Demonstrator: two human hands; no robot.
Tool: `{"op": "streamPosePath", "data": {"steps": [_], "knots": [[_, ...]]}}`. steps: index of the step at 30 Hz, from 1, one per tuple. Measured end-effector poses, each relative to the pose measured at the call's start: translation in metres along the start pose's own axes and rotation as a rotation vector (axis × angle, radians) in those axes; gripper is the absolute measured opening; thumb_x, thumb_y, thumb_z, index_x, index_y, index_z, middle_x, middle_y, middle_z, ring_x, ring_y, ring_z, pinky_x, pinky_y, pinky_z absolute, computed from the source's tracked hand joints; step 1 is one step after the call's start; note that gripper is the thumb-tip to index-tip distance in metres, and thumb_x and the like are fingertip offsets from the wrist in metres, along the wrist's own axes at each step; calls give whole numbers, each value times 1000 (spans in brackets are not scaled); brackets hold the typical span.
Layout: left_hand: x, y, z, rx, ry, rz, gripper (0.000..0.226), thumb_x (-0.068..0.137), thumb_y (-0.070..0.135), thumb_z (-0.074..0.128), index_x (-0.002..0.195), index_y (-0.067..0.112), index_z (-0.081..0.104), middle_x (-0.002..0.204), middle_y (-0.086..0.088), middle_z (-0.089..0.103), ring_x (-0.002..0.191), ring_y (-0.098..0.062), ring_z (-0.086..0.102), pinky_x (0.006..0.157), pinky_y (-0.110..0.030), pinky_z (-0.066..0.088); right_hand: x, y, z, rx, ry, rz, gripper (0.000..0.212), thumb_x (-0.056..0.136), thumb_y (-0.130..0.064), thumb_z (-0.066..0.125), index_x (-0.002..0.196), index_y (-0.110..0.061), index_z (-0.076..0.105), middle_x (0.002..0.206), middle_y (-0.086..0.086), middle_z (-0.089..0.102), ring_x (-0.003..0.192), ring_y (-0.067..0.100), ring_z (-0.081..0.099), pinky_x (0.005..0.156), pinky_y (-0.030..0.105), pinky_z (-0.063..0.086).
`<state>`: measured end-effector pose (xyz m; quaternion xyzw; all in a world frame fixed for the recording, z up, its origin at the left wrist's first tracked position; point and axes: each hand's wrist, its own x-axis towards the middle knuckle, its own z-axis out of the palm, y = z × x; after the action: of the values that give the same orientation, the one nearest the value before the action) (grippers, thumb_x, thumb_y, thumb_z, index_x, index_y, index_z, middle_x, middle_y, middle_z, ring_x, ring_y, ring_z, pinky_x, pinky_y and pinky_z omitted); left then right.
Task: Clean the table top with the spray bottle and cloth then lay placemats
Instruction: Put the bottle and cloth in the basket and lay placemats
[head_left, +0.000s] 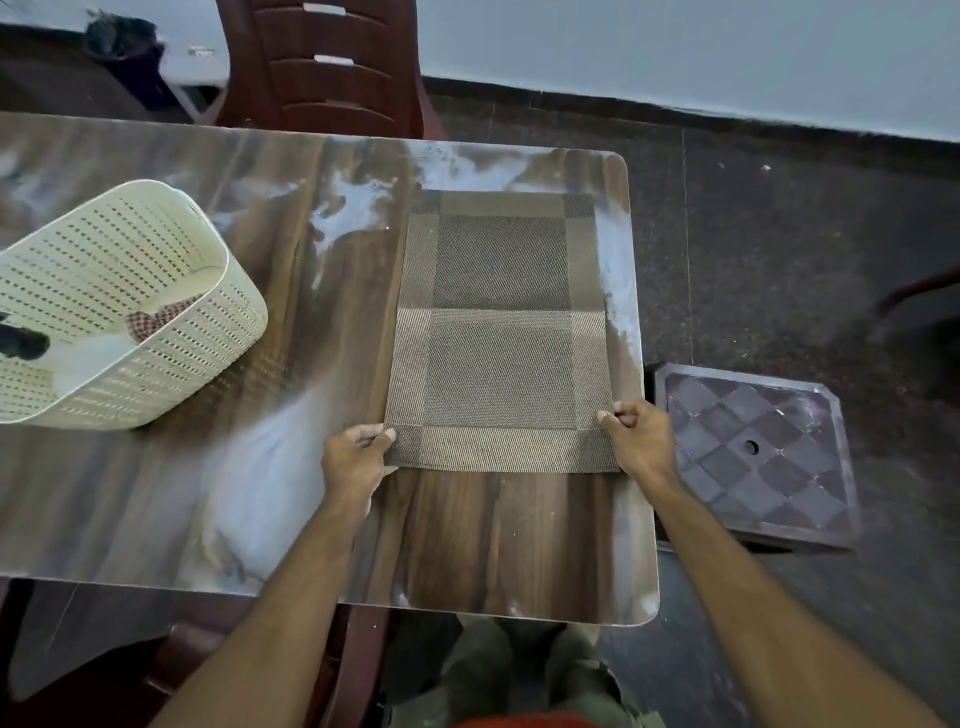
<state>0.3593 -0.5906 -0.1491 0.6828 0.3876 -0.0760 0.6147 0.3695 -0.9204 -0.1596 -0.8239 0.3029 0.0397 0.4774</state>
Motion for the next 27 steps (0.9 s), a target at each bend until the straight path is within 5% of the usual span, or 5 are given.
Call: {"op": "streamPosePath", "data": {"steps": [7, 10, 13, 20, 27], "knots": [[-9, -4, -3, -2, 11, 11, 25, 91, 6, 69, 111, -9, 64, 89, -11, 61, 77, -14, 61, 51, -20, 58, -8, -9, -8, -157, -34, -59, 13, 88, -22, 72, 91, -16, 61, 72, -3, 61, 76, 22, 61, 77, 37, 51], [-24, -6, -8, 113, 67, 103, 24, 91, 10, 70, 110, -6, 66, 87, -10, 65, 77, -22, 66, 65, -28, 58, -20, -10, -15, -421, -81, -157, 26, 91, -27, 66, 109, -9, 62, 100, 13, 65, 97, 34, 63, 86, 44, 51], [-48, -6, -14, 249, 171, 308, 19, 92, 12, 68, 108, 1, 67, 93, -3, 67, 86, -17, 64, 69, -6, 44, -34, -15, -18, -569, -73, -286, 32, 94, -29, 62, 116, -7, 58, 119, 17, 52, 107, 35, 55, 93, 46, 47], [-96, 7, -15, 265, 175, 488, 15, 94, 9, 63, 107, 3, 66, 96, 1, 65, 82, 2, 57, 69, 2, 38, -63, -57, 3, -456, -251, -526, 35, 95, -34, 61, 120, -10, 58, 119, 12, 56, 103, 28, 60, 92, 41, 48], [-122, 20, -40, 212, 316, 505, 14, 96, 17, 61, 107, 10, 67, 95, 8, 64, 83, 1, 58, 67, -1, 39, -89, -118, 37, -469, -426, -737, 38, 100, -41, 49, 128, -15, 52, 126, 5, 52, 109, 25, 57, 90, 44, 49]]}}
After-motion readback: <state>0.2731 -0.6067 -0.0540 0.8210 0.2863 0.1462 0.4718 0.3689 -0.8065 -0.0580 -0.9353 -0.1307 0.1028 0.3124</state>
